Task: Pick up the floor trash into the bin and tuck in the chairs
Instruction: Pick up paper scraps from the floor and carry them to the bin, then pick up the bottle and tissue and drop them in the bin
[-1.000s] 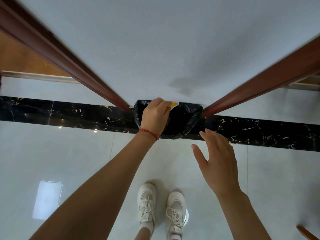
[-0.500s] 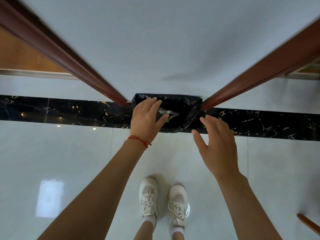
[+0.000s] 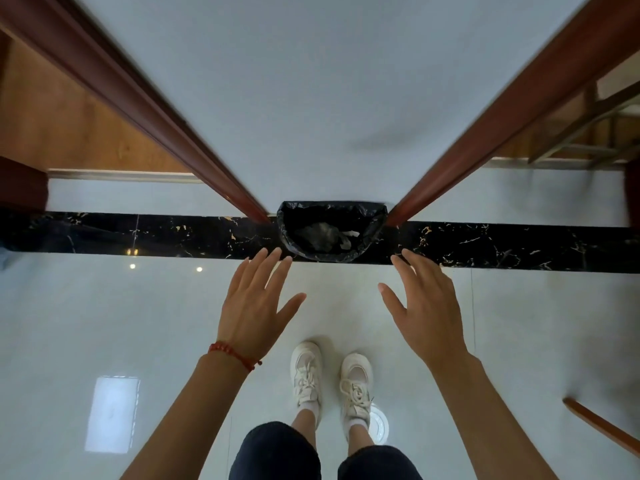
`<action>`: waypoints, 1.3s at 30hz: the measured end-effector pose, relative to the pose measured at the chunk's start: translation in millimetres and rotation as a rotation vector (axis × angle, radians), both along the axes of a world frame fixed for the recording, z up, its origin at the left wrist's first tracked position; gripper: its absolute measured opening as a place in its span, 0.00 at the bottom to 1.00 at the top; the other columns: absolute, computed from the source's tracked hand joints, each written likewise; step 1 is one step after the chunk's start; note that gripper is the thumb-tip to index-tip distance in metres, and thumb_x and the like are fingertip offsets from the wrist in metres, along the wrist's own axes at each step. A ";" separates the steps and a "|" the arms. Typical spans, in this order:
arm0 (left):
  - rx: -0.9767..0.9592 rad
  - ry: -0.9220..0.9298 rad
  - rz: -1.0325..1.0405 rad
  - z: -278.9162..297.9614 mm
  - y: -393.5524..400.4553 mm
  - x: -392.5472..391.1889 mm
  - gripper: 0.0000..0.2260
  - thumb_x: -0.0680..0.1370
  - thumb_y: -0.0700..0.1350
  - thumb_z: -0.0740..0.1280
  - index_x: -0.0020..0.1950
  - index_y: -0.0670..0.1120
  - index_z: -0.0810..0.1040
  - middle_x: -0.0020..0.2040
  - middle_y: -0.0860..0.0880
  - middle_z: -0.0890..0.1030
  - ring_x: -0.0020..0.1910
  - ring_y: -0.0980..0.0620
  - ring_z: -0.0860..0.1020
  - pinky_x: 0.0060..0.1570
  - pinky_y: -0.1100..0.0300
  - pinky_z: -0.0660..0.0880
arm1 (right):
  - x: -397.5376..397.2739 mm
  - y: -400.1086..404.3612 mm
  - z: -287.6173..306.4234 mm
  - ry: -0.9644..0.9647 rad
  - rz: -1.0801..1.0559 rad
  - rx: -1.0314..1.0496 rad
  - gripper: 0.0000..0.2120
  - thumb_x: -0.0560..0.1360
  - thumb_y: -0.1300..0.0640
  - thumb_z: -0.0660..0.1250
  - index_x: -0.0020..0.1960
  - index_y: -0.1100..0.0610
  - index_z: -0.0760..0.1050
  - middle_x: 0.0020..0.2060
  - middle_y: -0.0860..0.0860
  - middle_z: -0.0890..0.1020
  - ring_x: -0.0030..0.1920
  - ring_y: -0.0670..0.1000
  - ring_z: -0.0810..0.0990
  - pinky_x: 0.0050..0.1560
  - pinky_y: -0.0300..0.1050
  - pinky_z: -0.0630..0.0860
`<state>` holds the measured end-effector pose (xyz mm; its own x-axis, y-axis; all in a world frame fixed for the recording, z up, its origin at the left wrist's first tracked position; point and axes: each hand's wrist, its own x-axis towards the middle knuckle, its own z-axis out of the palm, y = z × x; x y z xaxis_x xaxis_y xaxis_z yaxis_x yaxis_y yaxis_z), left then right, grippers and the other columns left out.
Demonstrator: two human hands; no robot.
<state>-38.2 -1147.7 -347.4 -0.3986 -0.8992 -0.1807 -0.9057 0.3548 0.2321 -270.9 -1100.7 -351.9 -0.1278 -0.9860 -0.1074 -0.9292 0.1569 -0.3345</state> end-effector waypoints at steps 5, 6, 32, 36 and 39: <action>-0.003 -0.022 0.029 63.8 10.1 -1.3 0.27 0.74 0.58 0.55 0.61 0.38 0.75 0.60 0.38 0.77 0.60 0.37 0.74 0.58 0.45 0.63 | -7.8 26.5 57.4 -0.001 -0.017 -0.017 0.23 0.75 0.47 0.58 0.59 0.62 0.76 0.59 0.60 0.78 0.59 0.60 0.76 0.56 0.55 0.72; 0.001 -0.024 0.031 77.1 12.0 -3.0 0.27 0.74 0.57 0.57 0.61 0.38 0.75 0.60 0.38 0.77 0.59 0.37 0.74 0.58 0.44 0.64 | -10.3 31.9 69.9 0.000 -0.016 -0.023 0.23 0.75 0.46 0.56 0.59 0.62 0.76 0.59 0.60 0.78 0.59 0.60 0.76 0.56 0.55 0.72; -0.066 0.075 -0.807 273.6 46.3 -98.4 0.34 0.80 0.61 0.42 0.59 0.38 0.76 0.58 0.39 0.78 0.58 0.39 0.76 0.55 0.43 0.72 | -2.4 236.3 265.2 0.122 -0.910 -0.191 0.23 0.73 0.47 0.61 0.61 0.61 0.74 0.61 0.61 0.77 0.60 0.63 0.75 0.58 0.58 0.69; -0.077 0.091 -0.977 287.6 84.0 -129.2 0.33 0.80 0.61 0.42 0.60 0.39 0.76 0.59 0.40 0.78 0.58 0.40 0.75 0.56 0.45 0.72 | 12.5 299.7 276.9 0.177 -1.088 -0.193 0.24 0.74 0.45 0.60 0.61 0.61 0.74 0.60 0.60 0.77 0.59 0.62 0.76 0.56 0.58 0.71; -0.084 0.109 -1.115 292.7 127.2 -153.2 0.34 0.80 0.61 0.42 0.60 0.38 0.76 0.58 0.39 0.78 0.58 0.39 0.76 0.55 0.43 0.72 | 25.3 356.3 282.2 0.212 -1.214 -0.194 0.26 0.74 0.43 0.54 0.60 0.61 0.74 0.60 0.59 0.77 0.59 0.61 0.76 0.56 0.57 0.72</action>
<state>-191.4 -1020.6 -54.7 -0.9980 -0.0373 -0.0515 -0.0481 0.9724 0.2281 -245.6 -744.4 -69.7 -0.9631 -0.2163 0.1601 -0.2571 0.9155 -0.3093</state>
